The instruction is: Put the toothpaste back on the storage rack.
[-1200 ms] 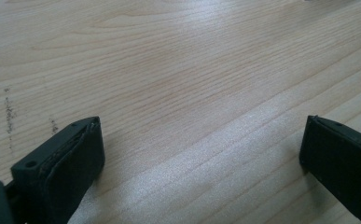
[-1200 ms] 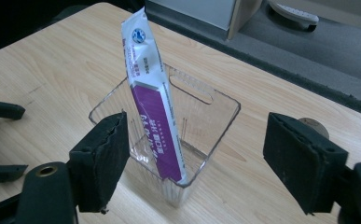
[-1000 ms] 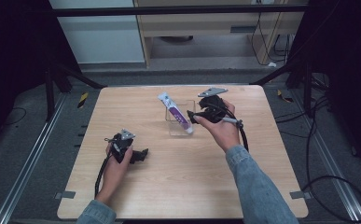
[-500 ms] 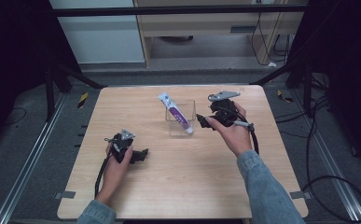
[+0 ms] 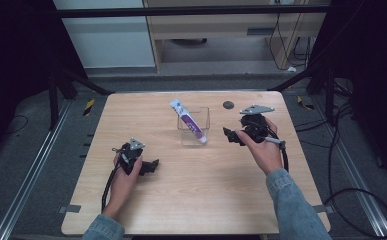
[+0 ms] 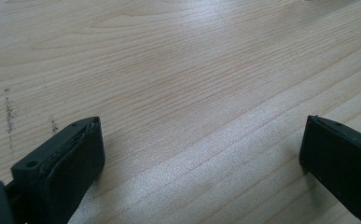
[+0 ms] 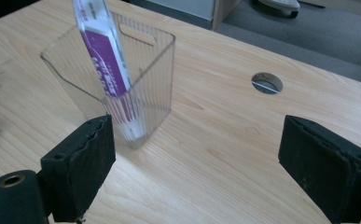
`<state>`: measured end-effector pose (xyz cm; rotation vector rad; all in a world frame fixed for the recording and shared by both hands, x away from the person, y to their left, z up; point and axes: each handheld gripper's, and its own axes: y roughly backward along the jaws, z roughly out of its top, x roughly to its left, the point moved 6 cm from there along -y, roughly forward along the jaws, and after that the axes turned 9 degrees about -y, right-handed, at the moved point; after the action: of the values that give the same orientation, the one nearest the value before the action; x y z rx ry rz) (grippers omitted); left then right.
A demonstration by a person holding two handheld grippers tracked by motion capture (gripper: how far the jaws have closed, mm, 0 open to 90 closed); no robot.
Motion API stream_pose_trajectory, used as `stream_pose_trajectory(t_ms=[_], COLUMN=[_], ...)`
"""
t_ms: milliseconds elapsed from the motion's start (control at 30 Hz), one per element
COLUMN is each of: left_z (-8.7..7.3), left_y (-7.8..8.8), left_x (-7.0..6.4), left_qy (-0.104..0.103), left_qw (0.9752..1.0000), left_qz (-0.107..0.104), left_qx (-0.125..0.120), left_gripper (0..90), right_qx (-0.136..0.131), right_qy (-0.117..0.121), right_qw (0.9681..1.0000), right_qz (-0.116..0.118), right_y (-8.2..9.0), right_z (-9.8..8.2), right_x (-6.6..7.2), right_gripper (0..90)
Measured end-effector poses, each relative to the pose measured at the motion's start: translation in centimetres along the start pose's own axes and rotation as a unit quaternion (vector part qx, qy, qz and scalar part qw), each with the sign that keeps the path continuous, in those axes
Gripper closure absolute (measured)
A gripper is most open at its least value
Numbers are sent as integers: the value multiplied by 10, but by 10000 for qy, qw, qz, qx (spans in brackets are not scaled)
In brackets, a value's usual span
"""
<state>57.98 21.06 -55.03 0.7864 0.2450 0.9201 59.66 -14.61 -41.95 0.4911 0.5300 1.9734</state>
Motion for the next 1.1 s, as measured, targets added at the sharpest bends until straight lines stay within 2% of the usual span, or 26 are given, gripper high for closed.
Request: stream_pose_trajectory(t_ms=[200, 533, 933, 1100], left_z=[0, 0, 0, 0], left_y=[0, 0, 0, 0], left_x=[0, 0, 0, 0], left_qy=[5, 5, 5, 3], left_qw=[10000, 10000, 10000, 10000], left_qz=[-2, -3, -3, -2], left_qx=[9, 9, 9, 10], left_gripper=[0, 0, 0, 0], right_qx=[31, 102, 207, 315], right_qy=[-105, 52, -3, 82], right_qw=[9999, 9996, 9986, 9978], right_qz=[-69, -244, -496, -576], right_y=[4, 7, 7, 6], right_z=[-14, -30, -53, -62], right_x=[-13, -25, -45, -52], right_gripper=[108, 137, 127, 113])
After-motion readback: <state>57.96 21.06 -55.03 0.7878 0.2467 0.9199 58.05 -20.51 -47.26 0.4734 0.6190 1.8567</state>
